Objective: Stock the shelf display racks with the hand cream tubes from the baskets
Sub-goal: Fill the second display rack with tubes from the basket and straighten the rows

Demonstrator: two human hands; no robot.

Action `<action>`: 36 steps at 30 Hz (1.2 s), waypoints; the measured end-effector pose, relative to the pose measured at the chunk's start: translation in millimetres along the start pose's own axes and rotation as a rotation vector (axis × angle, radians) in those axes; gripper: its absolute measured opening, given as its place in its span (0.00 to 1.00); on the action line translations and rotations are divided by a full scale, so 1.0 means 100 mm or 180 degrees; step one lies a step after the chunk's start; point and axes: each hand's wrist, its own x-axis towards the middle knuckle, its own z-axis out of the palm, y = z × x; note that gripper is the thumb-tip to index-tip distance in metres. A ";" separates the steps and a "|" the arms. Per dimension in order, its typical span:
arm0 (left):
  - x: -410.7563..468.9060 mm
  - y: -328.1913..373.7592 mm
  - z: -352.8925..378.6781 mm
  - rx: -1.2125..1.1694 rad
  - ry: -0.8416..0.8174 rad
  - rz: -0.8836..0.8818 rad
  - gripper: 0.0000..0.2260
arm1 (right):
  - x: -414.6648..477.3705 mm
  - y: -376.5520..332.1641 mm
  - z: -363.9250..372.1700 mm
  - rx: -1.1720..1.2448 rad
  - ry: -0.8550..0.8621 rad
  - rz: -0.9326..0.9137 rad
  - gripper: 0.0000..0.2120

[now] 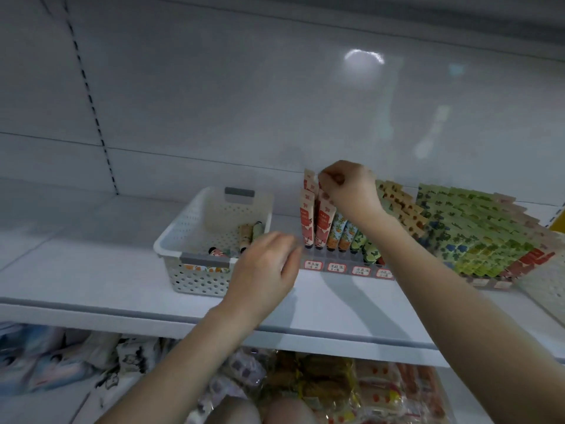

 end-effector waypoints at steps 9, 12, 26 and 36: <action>0.50 -0.95 -0.50 0.1731 -0.2118 -0.1641 0.14 | 0.31 -0.54 0.82 0.0133 -0.1696 0.0734 0.10; 0.56 -1.15 -0.41 0.2084 -0.2720 -0.2060 0.09 | 0.34 -0.58 1.14 -0.0414 -0.2091 0.0540 0.13; 0.71 -1.26 -0.04 0.1423 -0.3581 -0.2576 0.17 | 0.30 -0.33 1.79 -0.1287 -0.2788 0.0288 0.10; 0.69 -1.34 -0.08 0.0388 -0.3342 -0.3085 0.10 | 0.35 -0.29 1.85 -0.1249 -0.2971 0.0151 0.09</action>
